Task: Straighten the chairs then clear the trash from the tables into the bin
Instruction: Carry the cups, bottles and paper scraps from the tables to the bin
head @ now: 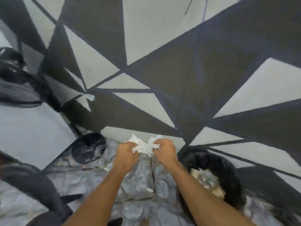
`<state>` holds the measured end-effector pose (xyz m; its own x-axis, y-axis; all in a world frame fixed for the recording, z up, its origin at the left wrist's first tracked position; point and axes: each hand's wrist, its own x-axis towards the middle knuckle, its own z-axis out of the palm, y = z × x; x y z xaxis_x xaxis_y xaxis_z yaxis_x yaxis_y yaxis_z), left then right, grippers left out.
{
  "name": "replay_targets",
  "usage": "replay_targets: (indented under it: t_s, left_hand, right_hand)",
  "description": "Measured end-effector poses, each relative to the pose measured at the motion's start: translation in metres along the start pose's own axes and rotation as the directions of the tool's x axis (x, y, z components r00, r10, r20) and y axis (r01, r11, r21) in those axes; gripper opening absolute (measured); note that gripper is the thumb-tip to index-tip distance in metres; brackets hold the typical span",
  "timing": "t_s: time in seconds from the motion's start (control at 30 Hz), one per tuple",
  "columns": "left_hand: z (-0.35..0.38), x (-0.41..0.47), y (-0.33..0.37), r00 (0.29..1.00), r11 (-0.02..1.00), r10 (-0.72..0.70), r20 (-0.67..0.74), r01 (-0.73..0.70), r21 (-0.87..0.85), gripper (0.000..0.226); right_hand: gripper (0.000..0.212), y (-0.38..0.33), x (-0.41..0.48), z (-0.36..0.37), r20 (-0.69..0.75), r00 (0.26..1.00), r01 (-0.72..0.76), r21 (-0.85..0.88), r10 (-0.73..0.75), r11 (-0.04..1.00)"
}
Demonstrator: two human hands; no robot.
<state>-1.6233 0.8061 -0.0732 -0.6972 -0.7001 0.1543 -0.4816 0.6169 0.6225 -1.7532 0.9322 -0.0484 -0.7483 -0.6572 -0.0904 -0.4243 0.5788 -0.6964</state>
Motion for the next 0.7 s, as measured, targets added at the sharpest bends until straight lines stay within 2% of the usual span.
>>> replay_targets:
  t_s: [0.13, 0.2, 0.33, 0.5, 0.7]
  left_hand:
    - [0.076, 0.045, 0.055, 0.955, 0.977, 0.210, 0.208, -0.199, -0.071, 0.023]
    - [0.110, 0.059, 0.078, 0.915, 0.964, 0.264, 0.306, -0.244, -0.104, 0.018]
    - [0.171, 0.073, 0.119, 0.824, 0.966, 0.257, 0.505, -0.241, -0.097, 0.021]
    - [0.222, 0.069, 0.161, 0.706, 0.944, 0.316, 0.634, -0.300, -0.138, 0.027]
    - [0.283, 0.069, 0.203, 0.639, 0.964, 0.239, 0.731, -0.244, -0.101, 0.028]
  right_hand:
    - [0.029, 0.072, 0.019, -0.053, -0.094, 0.969, -0.232, -0.027, 0.228, 0.972]
    - [0.028, 0.104, 0.018, -0.074, -0.137, 0.935, -0.334, -0.033, 0.327, 0.942]
    - [0.027, 0.168, 0.002, -0.107, -0.219, 0.821, -0.524, 0.078, 0.527, 0.848]
    - [0.028, 0.223, -0.019, -0.132, -0.235, 0.707, -0.650, 0.157, 0.668, 0.743]
    - [0.027, 0.284, -0.010, -0.156, -0.202, 0.635, -0.712, 0.221, 0.745, 0.667]
